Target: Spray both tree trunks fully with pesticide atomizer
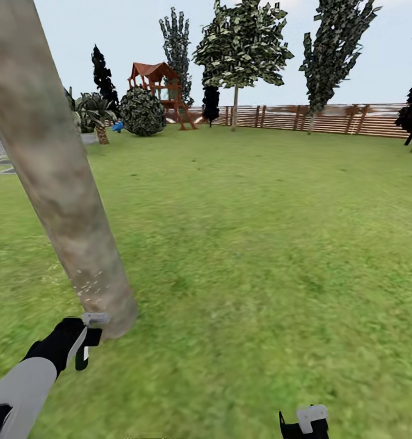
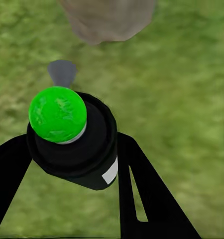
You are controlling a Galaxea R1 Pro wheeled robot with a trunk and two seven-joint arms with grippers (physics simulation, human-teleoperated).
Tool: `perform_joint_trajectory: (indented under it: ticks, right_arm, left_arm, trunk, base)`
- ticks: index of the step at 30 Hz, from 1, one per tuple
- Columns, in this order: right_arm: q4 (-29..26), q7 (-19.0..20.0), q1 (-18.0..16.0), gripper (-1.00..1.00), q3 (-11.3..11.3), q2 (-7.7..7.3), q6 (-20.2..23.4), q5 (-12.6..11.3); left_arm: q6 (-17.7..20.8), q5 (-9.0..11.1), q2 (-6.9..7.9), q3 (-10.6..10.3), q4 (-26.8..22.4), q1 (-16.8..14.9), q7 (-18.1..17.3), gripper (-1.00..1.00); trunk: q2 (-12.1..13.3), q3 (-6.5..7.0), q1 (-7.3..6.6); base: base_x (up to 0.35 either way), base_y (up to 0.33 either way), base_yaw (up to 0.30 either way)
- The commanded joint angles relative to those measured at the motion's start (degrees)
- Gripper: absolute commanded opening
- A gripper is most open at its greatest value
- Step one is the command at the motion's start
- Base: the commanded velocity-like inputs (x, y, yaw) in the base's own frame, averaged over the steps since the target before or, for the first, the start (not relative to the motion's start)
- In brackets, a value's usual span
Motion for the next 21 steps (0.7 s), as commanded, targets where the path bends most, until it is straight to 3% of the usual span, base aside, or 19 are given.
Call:
perform_joint_trajectory:
  ticks: [1,5,13,21]
  right_arm:
    - [0.1,-0.4,0.0,1.00,-0.3,-0.01,-0.1,0.6]
    - [0.1,-0.4,0.0,1.00,-0.3,-0.06,-0.1,0.6]
    - [0.0,-0.4,0.0,1.00,-0.3,-0.07,-0.3,0.6]
    - [0.1,-0.4,0.0,1.00,-0.3,-0.07,-0.2,0.7]
  left_arm:
    - [0.2,-0.4,-0.08,0.4,-0.1,0.0,0.1,-1.00]
    - [0.2,-0.3,-0.02,0.5,-0.1,0.0,0.2,-1.00]
    - [0.1,0.7,-0.10,0.7,-0.2,0.0,0.2,-1.00]
    - [0.0,0.9,-0.31,0.5,-1.4,0.0,0.6,-1.00]
  trunk:
    - [0.0,-0.05,-0.01]
    - [0.0,-0.05,-0.01]
    - [0.0,-0.05,-0.01]
    - [0.0,-0.05,-0.01]
  base:
    - [0.013,-0.273,0.272]
    - [-0.019,-0.244,0.277]
    - [-0.002,-0.034,0.277]
    - [0.149,-0.222,0.044]
